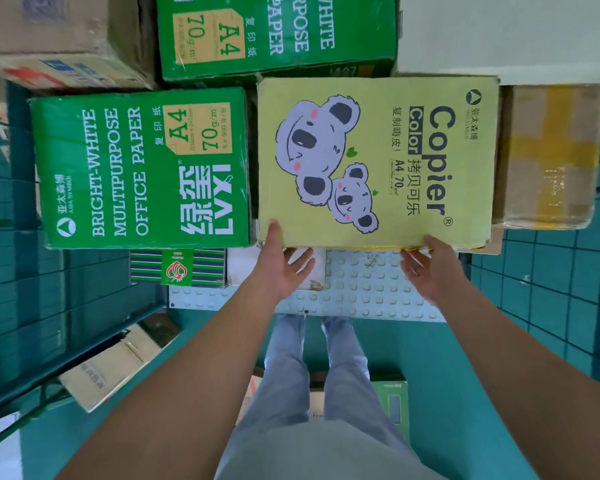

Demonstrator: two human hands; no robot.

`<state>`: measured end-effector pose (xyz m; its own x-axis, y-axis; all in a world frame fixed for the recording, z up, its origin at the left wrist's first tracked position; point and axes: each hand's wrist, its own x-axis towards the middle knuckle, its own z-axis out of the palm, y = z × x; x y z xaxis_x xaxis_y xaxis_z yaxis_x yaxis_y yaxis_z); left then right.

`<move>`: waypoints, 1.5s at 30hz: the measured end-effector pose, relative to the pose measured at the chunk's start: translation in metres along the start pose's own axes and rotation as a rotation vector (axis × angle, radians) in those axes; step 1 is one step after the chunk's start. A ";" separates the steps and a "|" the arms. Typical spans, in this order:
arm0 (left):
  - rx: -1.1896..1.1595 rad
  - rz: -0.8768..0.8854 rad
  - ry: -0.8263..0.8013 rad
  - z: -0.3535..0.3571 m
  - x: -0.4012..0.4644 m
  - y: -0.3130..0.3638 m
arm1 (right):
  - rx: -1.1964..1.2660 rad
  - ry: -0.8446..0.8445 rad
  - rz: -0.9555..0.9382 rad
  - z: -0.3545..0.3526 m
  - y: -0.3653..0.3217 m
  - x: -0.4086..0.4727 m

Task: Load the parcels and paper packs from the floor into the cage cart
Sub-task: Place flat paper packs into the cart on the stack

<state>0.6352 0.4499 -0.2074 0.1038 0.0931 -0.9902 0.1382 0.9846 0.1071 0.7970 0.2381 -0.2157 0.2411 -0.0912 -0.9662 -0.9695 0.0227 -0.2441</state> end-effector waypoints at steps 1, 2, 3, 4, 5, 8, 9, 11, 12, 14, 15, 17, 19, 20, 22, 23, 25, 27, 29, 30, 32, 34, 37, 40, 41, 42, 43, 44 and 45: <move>-0.017 0.010 0.005 -0.001 0.003 0.001 | -0.018 -0.002 -0.002 0.001 0.001 0.002; -0.038 0.023 0.010 -0.001 0.005 0.004 | -0.035 -0.006 -0.006 0.003 0.002 0.002; -0.059 0.039 0.018 -0.002 0.009 0.009 | -0.050 -0.009 -0.008 0.006 0.004 0.002; -0.071 0.052 0.024 -0.002 0.012 0.013 | -0.063 -0.015 -0.014 0.009 0.006 0.002; -0.072 0.061 0.029 -0.003 0.016 0.017 | -0.078 -0.022 -0.020 0.012 0.008 0.003; -0.061 0.074 0.044 -0.001 0.025 0.021 | -0.100 -0.017 -0.047 0.020 0.013 0.004; -0.057 0.077 0.051 0.000 0.029 0.020 | -0.101 -0.016 -0.055 0.020 0.014 0.005; -0.056 0.085 0.064 0.001 0.033 0.019 | -0.105 -0.017 -0.076 0.021 0.017 0.006; -0.059 0.089 0.067 0.002 0.035 0.019 | -0.109 -0.015 -0.087 0.020 0.018 0.007; -0.055 0.093 0.072 0.003 0.038 0.018 | -0.121 -0.008 -0.095 0.019 0.019 0.009; -0.045 0.094 0.077 0.003 0.040 0.017 | -0.134 -0.009 -0.094 0.019 0.019 0.010; -0.013 0.095 0.092 0.002 0.041 0.016 | -0.167 -0.006 -0.085 0.017 0.019 0.012; 0.022 0.096 0.103 0.003 0.040 0.015 | -0.205 -0.022 -0.073 0.015 0.017 0.012; 0.037 0.093 0.109 0.002 0.039 0.016 | -0.216 -0.036 -0.065 0.014 0.017 0.010; 0.040 0.075 0.115 0.004 0.033 0.016 | -0.218 -0.077 -0.038 0.012 0.015 0.006; 0.043 0.068 0.116 0.004 0.028 0.016 | -0.225 -0.101 -0.029 0.012 0.014 0.001; 0.045 0.063 0.119 0.008 0.017 0.014 | -0.266 -0.145 -0.023 0.013 0.010 -0.010; 0.057 0.075 0.116 0.011 -0.002 0.011 | -0.346 -0.176 -0.041 0.013 0.007 -0.027; 0.071 0.075 0.097 0.012 -0.021 0.004 | -0.394 -0.208 -0.059 0.014 0.007 -0.043; 0.076 0.071 0.084 0.013 -0.030 0.001 | -0.405 -0.221 -0.066 0.015 0.006 -0.050; 0.087 0.082 0.055 0.013 -0.050 -0.006 | -0.431 -0.235 -0.086 0.017 0.004 -0.068; 0.116 0.121 0.027 0.014 -0.074 -0.012 | -0.440 -0.270 -0.111 0.019 0.000 -0.089; 0.170 0.192 -0.013 0.010 -0.108 -0.017 | -0.455 -0.355 -0.133 0.020 -0.004 -0.124; 0.157 0.258 -0.040 0.000 -0.137 -0.017 | -0.471 -0.403 -0.154 0.022 -0.006 -0.156; 0.139 0.287 -0.044 -0.007 -0.148 -0.016 | -0.486 -0.422 -0.168 0.025 -0.004 -0.166; 0.125 0.308 -0.047 -0.012 -0.155 -0.017 | -0.501 -0.435 -0.176 0.026 -0.002 -0.173; 0.106 0.326 -0.049 -0.019 -0.162 -0.018 | -0.521 -0.447 -0.184 0.028 0.002 -0.179; 0.088 0.348 -0.048 -0.027 -0.169 -0.019 | -0.547 -0.459 -0.198 0.031 0.007 -0.186; 0.068 0.362 -0.052 -0.036 -0.174 -0.020 | -0.571 -0.465 -0.209 0.034 0.013 -0.191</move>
<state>0.5793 0.4195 -0.0406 0.2075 0.4241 -0.8815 0.1485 0.8770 0.4569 0.7401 0.2893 -0.0368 0.2930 0.3941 -0.8711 -0.7435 -0.4790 -0.4668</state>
